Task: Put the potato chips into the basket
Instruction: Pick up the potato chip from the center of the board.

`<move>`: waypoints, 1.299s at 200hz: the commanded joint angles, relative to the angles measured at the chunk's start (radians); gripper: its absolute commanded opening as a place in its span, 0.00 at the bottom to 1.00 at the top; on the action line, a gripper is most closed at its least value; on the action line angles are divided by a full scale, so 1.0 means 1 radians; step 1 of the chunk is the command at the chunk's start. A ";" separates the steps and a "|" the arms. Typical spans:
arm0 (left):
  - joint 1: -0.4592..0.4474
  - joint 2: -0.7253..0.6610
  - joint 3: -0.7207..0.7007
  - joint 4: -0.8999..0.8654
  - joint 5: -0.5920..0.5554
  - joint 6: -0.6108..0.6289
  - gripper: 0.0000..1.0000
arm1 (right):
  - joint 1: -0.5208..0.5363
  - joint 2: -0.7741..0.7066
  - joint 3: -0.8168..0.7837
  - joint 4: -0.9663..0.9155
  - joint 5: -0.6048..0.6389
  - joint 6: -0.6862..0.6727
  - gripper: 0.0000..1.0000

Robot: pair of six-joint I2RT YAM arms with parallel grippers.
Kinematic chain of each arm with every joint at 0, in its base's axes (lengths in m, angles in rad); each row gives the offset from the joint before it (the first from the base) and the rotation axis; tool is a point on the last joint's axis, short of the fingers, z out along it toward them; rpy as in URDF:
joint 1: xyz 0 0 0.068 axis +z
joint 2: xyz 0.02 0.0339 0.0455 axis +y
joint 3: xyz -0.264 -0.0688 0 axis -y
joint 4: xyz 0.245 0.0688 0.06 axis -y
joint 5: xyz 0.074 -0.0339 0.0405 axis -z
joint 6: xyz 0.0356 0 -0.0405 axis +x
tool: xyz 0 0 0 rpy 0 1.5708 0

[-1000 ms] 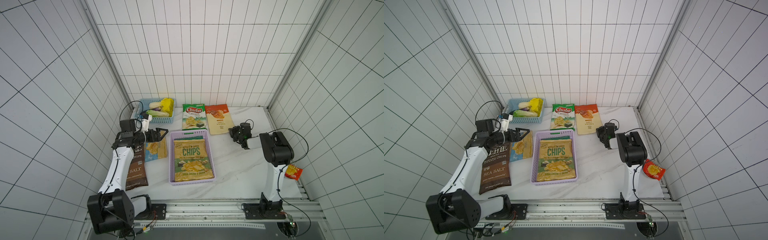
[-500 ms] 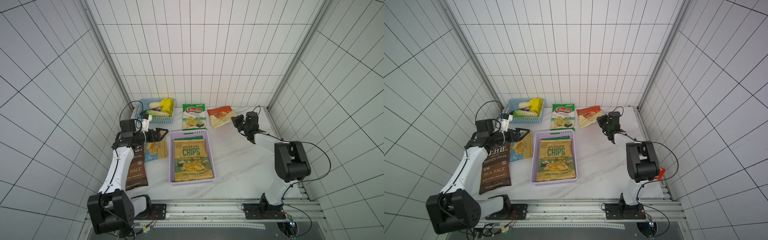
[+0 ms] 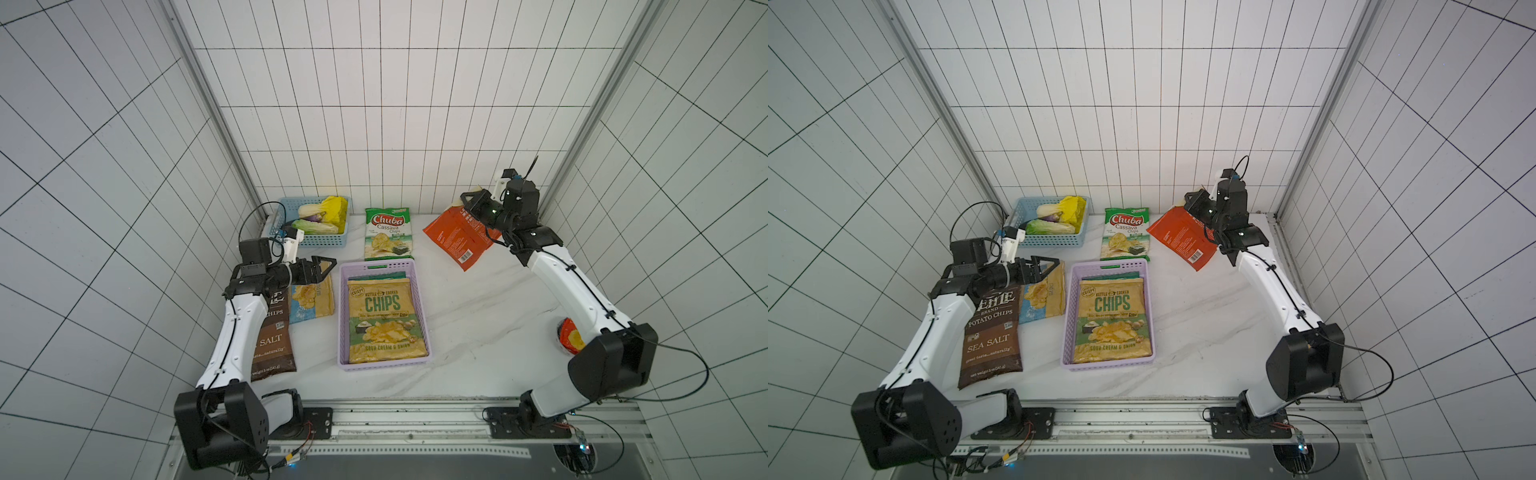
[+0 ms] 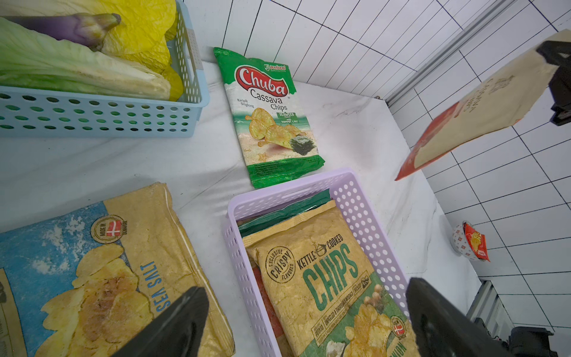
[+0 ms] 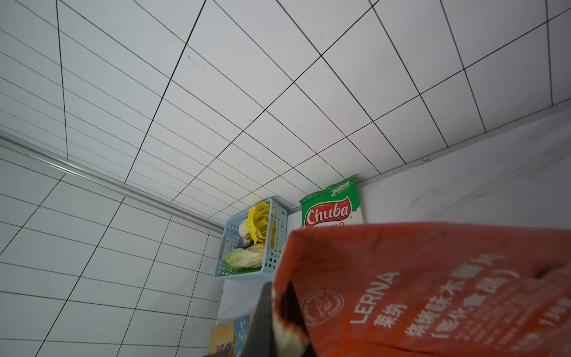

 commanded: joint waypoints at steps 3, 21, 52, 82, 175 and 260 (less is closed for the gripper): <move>-0.003 -0.019 -0.010 0.008 0.010 0.014 0.98 | 0.055 -0.071 0.085 -0.120 -0.005 -0.098 0.00; -0.003 -0.019 -0.011 0.008 0.012 0.014 0.98 | 0.101 -0.110 0.093 -0.146 0.008 -0.115 0.00; -0.003 -0.019 -0.011 0.008 0.012 0.014 0.98 | 0.176 -0.162 0.083 -0.147 0.024 -0.116 0.00; -0.003 -0.019 -0.009 0.008 0.017 0.011 0.98 | 0.245 -0.177 0.093 -0.131 0.051 -0.126 0.00; -0.004 -0.031 -0.005 0.002 0.032 0.014 0.98 | 0.338 -0.099 0.161 -0.105 -0.007 -0.120 0.00; -0.004 -0.032 -0.003 0.002 0.012 0.012 0.98 | 0.445 -0.058 0.128 0.010 0.072 -0.033 0.00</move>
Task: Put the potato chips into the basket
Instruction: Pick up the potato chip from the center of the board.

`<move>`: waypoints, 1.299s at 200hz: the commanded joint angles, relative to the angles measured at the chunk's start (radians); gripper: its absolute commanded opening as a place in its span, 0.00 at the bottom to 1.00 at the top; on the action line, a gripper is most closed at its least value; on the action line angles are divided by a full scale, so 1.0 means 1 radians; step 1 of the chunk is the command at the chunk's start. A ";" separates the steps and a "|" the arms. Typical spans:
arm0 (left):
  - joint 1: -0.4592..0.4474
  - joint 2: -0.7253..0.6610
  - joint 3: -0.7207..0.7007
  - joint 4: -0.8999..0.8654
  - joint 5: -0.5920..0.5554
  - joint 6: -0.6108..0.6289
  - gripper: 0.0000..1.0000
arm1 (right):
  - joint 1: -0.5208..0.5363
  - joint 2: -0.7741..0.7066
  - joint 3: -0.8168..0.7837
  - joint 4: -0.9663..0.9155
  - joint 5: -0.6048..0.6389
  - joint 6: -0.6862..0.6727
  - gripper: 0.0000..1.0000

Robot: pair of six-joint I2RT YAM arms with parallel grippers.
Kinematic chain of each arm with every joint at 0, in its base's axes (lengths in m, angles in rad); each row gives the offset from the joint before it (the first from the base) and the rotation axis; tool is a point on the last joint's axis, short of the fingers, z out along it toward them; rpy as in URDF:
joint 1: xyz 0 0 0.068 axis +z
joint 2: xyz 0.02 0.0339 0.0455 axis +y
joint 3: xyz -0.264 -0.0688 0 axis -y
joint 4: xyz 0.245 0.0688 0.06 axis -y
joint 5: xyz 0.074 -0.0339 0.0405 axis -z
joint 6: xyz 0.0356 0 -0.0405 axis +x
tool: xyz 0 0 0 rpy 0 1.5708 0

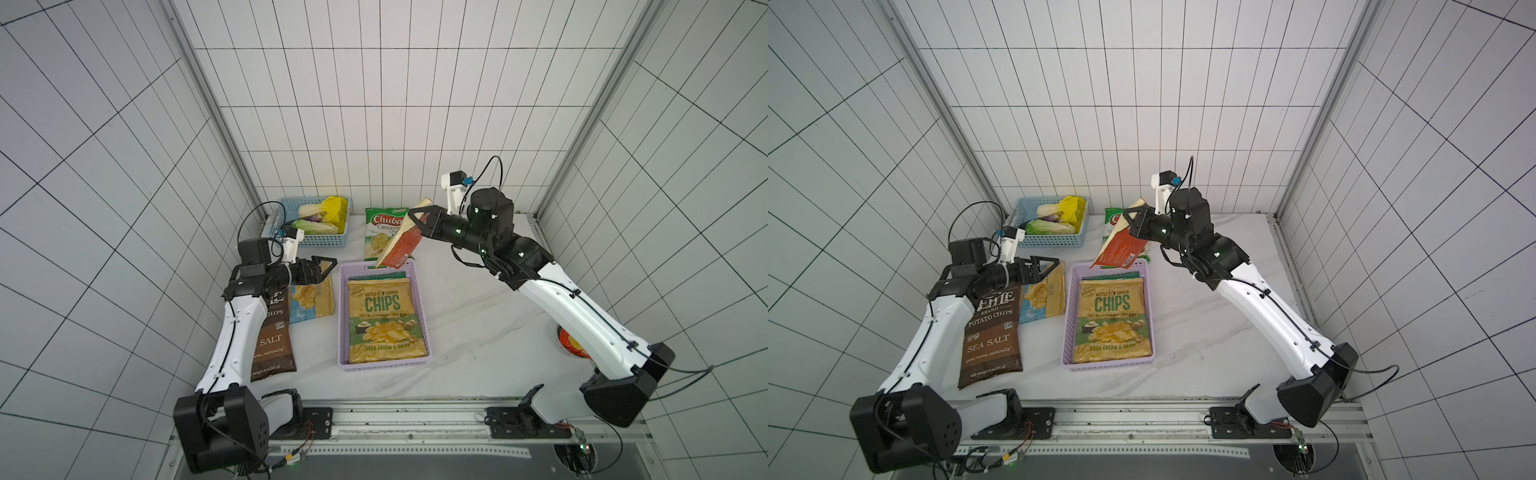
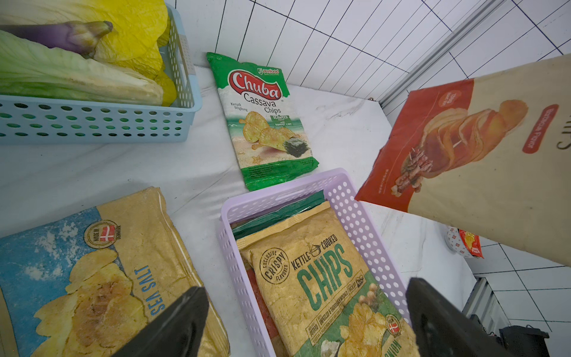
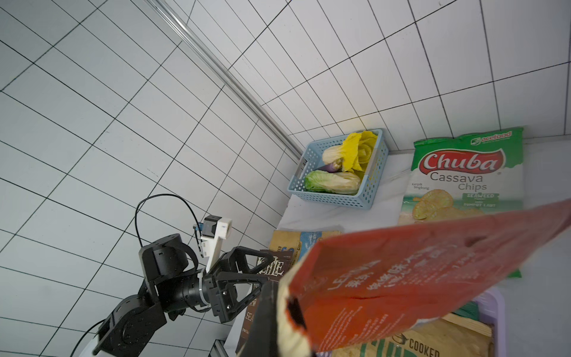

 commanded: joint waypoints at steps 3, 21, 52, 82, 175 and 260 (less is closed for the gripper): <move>-0.004 -0.016 -0.002 0.003 -0.009 0.012 0.98 | 0.024 0.038 0.039 0.118 0.035 0.030 0.00; -0.004 -0.018 0.000 0.002 -0.018 0.011 0.98 | 0.036 0.089 0.071 0.138 0.030 0.049 0.00; -0.002 -0.023 0.021 -0.022 -0.025 0.023 0.98 | 0.062 0.177 0.131 0.146 0.029 0.059 0.00; -0.001 -0.033 0.097 -0.119 -0.017 0.113 0.98 | 0.084 0.232 0.151 0.151 0.035 0.071 0.00; -0.038 -0.042 0.447 -0.808 0.053 0.793 0.98 | 0.113 0.318 0.167 0.169 0.038 0.101 0.00; -0.255 -0.045 0.358 -0.527 -0.271 0.589 0.74 | 0.117 0.320 0.183 0.166 0.025 0.110 0.00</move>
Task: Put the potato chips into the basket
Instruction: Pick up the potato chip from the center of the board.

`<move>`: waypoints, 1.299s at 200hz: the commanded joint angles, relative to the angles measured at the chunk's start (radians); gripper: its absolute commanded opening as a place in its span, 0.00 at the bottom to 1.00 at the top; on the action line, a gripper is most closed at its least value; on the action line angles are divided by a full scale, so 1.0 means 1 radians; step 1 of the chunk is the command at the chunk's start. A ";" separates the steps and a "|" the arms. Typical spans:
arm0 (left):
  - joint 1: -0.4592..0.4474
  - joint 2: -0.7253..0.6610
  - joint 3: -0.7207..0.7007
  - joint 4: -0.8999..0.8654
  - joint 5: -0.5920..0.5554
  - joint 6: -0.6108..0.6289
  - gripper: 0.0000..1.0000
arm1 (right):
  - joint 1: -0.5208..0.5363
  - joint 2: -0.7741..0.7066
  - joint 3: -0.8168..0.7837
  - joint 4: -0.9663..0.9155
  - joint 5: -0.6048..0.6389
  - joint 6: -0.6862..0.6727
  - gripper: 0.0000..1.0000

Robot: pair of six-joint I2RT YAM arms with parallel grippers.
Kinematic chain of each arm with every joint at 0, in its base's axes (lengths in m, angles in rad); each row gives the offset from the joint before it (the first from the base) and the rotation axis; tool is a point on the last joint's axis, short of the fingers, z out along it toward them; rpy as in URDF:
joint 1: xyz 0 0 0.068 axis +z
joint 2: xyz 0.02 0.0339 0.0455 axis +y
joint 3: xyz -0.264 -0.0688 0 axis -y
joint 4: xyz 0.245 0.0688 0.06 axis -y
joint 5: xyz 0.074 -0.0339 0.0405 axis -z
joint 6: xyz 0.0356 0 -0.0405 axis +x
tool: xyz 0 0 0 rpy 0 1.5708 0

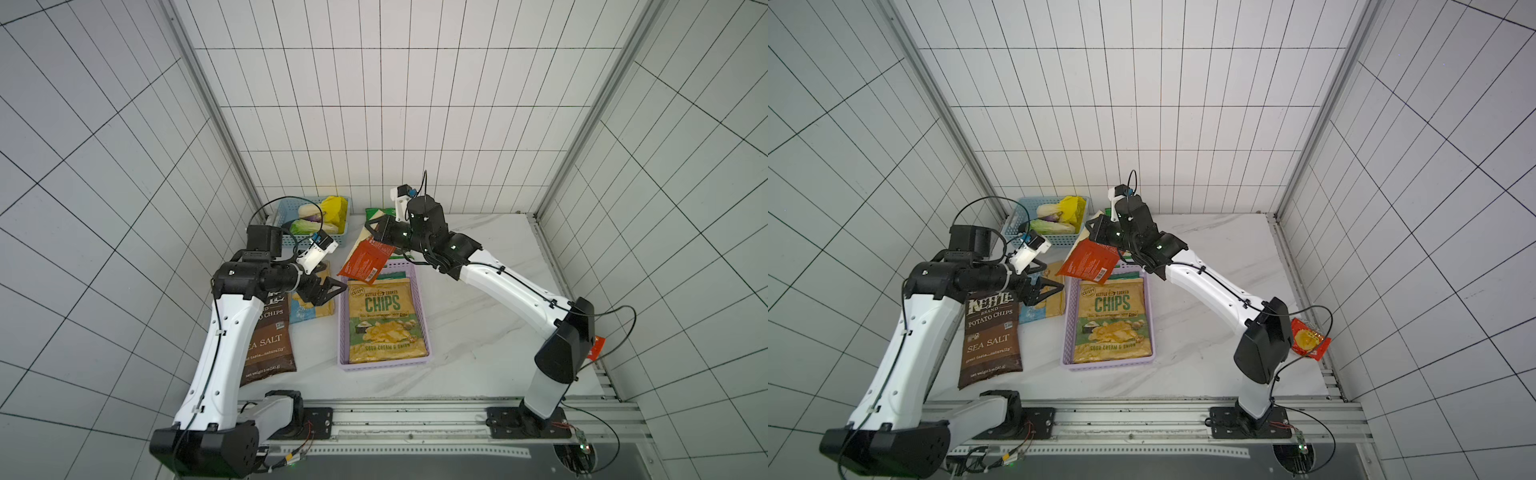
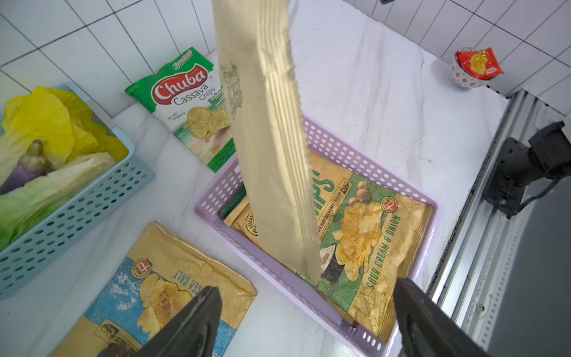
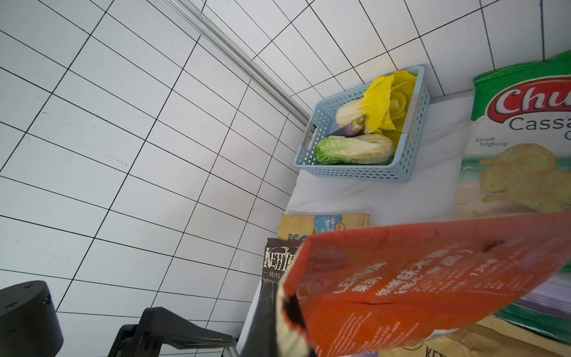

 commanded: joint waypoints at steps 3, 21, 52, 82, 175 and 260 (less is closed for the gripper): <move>-0.039 -0.002 -0.011 0.101 -0.094 -0.043 0.73 | 0.008 -0.008 0.056 0.058 0.000 0.000 0.00; -0.080 -0.001 -0.017 0.113 -0.115 -0.042 0.65 | 0.008 -0.009 0.059 0.053 0.002 -0.001 0.00; -0.112 0.004 -0.024 0.167 -0.150 -0.065 0.44 | 0.009 -0.005 0.068 0.035 0.004 -0.008 0.00; -0.117 0.024 -0.020 0.203 -0.194 -0.065 0.16 | 0.008 -0.008 0.069 0.022 0.008 -0.012 0.00; -0.117 0.071 0.030 0.303 -0.315 -0.073 0.00 | 0.009 -0.045 0.033 -0.002 -0.004 0.024 0.00; -0.118 0.068 0.061 0.384 -0.381 -0.149 0.00 | 0.009 -0.078 -0.001 -0.018 -0.084 0.129 0.00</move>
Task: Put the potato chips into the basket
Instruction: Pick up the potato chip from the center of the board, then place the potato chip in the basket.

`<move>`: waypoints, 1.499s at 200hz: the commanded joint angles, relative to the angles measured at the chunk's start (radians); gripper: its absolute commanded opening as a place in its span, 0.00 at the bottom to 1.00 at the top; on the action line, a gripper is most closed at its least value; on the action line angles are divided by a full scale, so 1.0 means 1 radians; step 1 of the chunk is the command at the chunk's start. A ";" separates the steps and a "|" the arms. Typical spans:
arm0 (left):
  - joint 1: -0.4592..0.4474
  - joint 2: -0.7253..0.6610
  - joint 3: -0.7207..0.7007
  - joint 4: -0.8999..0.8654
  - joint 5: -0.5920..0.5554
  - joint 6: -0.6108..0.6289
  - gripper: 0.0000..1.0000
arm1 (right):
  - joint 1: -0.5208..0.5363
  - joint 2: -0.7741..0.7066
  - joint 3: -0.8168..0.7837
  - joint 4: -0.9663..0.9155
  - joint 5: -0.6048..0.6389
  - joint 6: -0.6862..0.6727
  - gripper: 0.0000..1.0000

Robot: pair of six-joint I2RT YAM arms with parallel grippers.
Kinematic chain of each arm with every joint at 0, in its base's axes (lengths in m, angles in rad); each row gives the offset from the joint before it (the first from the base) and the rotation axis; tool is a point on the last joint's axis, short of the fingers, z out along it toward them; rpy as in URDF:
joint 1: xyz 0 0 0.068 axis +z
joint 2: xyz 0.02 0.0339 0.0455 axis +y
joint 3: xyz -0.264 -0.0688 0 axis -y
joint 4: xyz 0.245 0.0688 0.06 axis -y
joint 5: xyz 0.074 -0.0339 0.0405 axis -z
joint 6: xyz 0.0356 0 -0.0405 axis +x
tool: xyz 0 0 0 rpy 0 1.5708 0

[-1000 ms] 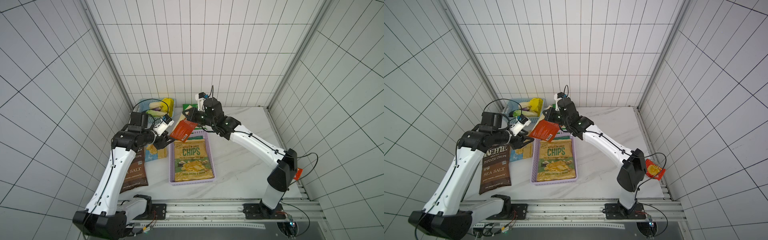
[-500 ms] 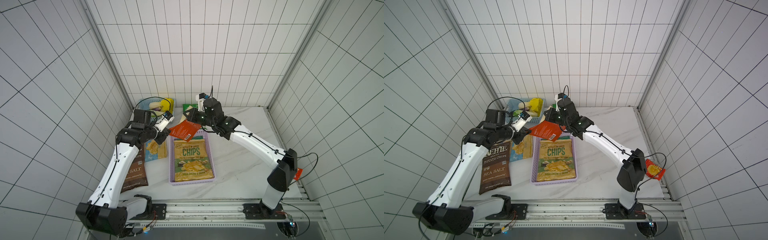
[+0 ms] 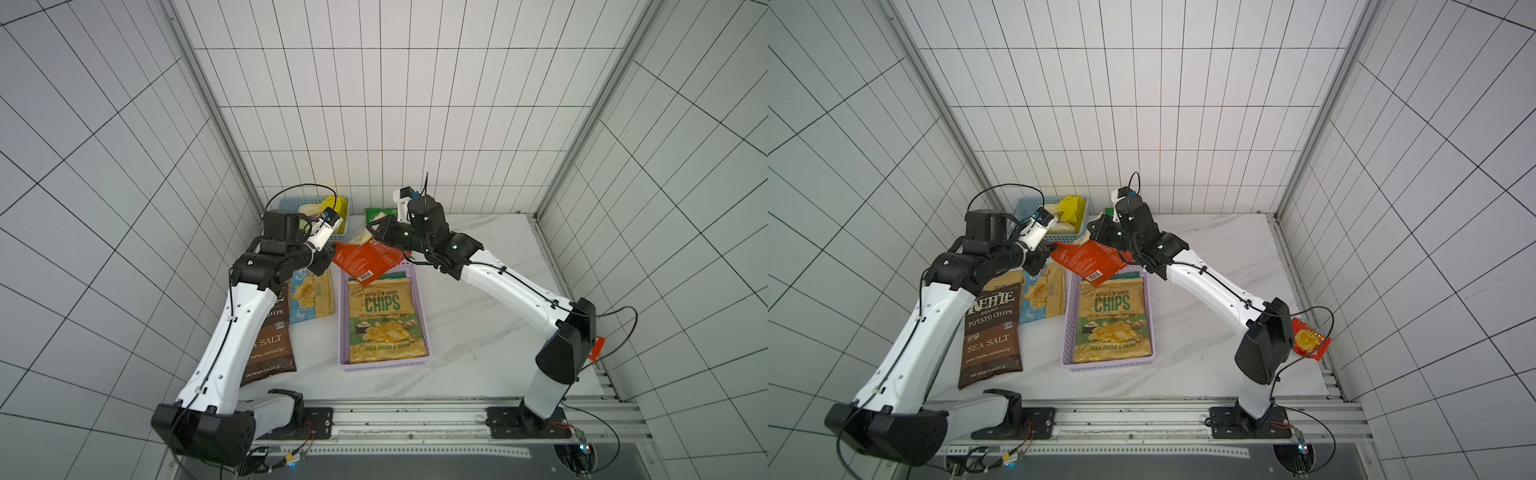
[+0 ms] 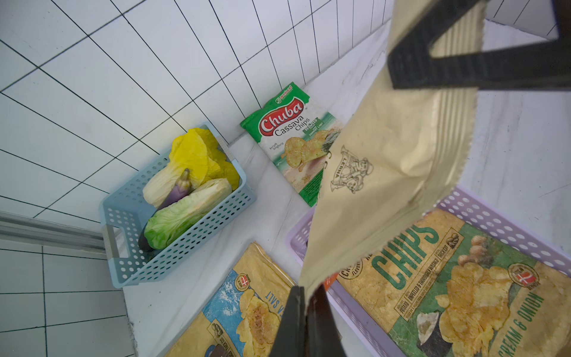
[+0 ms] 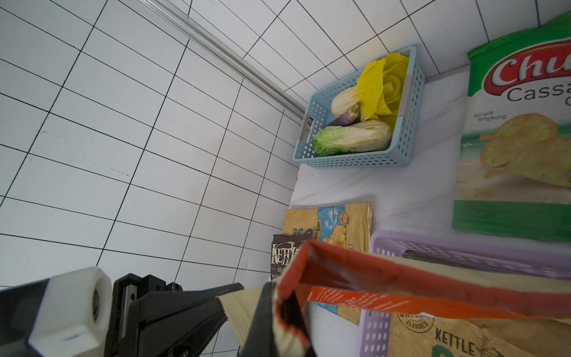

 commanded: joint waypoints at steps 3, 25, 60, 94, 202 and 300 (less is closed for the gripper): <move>-0.002 -0.001 0.025 0.074 -0.024 -0.024 0.00 | 0.010 -0.069 -0.007 0.019 -0.071 0.034 0.00; -0.002 -0.001 0.002 0.075 -0.019 -0.020 0.00 | 0.007 -0.086 -0.050 0.020 -0.050 0.034 0.00; -0.002 -0.003 -0.026 0.119 -0.057 -0.040 0.00 | 0.005 -0.081 -0.085 0.058 -0.095 0.074 0.00; -0.003 0.006 -0.023 0.151 -0.065 -0.057 0.00 | 0.002 -0.062 -0.090 0.069 -0.119 0.077 0.03; -0.018 0.070 0.020 0.235 -0.025 -0.068 0.00 | -0.097 0.035 -0.067 0.146 -0.248 0.141 0.24; -0.059 0.029 -0.024 0.193 0.072 0.024 0.00 | -0.135 -0.161 -0.067 -0.207 -0.111 -0.184 0.50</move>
